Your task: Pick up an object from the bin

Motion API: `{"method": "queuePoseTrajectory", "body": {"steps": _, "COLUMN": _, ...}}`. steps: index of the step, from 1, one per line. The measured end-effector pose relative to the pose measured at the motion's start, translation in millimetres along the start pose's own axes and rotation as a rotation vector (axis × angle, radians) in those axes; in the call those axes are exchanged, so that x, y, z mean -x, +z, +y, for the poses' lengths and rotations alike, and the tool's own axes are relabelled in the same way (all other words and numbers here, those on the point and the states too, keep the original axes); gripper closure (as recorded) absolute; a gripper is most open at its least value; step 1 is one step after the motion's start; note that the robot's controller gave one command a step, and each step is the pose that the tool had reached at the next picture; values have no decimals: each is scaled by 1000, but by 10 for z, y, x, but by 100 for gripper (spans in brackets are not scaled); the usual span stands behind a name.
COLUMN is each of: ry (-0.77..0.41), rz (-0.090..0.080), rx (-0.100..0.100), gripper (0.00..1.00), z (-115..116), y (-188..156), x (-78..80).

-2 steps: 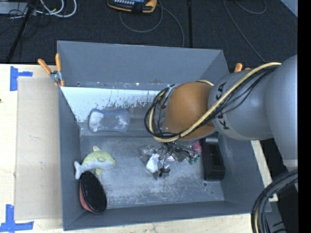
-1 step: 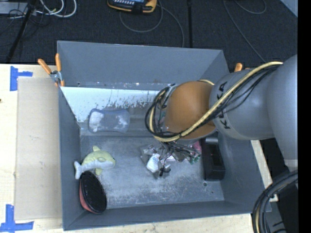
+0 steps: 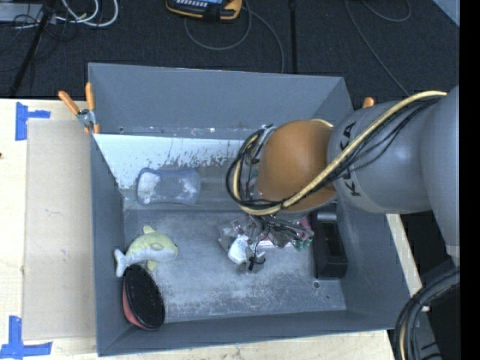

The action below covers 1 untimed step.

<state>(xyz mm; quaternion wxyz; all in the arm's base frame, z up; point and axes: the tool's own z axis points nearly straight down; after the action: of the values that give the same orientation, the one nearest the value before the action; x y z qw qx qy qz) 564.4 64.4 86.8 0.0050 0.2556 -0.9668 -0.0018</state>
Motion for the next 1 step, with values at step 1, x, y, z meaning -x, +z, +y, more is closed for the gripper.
{"method": "queuePoseTrajectory", "body": {"steps": 1, "ry": 0, "rz": -4, "rx": -2, "gripper": 100, "z": -1, "y": -117, "x": 11}}
